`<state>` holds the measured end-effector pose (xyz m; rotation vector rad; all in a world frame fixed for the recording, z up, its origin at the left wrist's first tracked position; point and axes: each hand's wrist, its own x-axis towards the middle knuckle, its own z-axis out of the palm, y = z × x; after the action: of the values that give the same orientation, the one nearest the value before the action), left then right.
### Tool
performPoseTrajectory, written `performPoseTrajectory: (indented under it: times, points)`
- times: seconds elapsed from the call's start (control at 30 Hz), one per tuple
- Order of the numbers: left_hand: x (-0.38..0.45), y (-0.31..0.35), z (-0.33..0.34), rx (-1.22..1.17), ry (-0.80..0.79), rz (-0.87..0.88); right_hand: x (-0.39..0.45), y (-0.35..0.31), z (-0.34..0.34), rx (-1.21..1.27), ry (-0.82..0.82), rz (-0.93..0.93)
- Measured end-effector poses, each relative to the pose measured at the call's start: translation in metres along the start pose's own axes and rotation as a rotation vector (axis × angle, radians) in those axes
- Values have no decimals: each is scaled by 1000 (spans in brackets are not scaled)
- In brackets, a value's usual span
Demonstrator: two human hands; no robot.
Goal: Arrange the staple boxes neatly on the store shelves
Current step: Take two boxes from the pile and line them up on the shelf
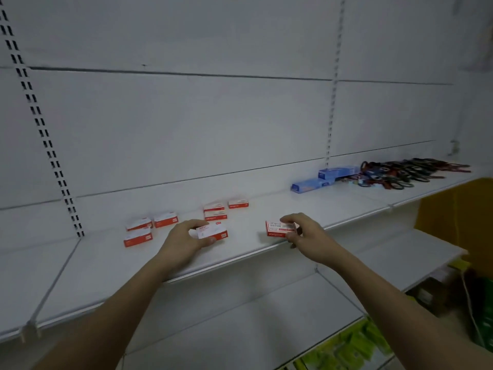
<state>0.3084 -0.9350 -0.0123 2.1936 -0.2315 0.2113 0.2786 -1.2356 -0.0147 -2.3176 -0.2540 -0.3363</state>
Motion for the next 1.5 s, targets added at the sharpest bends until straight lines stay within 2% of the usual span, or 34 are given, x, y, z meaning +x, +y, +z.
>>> performPoseTrajectory:
  times: [0.17,0.33,0.47,0.6,0.73,0.83,1.0,1.23,1.5]
  points:
    - [8,-16,-1,39,130,-82,55,9,25,-72,-72,-116]
    - [45,-35,-2,98,260,-131,115,23,54,-110,-84,-122]
    - [67,-49,2,219,313,-166,154,42,71,-161,-84,-132]
    - [76,-65,6,299,284,-212,180,56,85,-204,-115,-130]
    - [77,-70,8,397,304,-213,194,59,88,-221,-184,-161]
    - [69,-68,12,449,354,-117,194,57,92,-236,-108,-237]
    - [65,-62,13,582,303,27,187,56,96,-214,-2,-338]
    - [61,-58,14,615,420,-36,183,56,94,-245,-37,-342]
    - [61,-55,15,638,463,-101,186,60,96,-226,-71,-362]
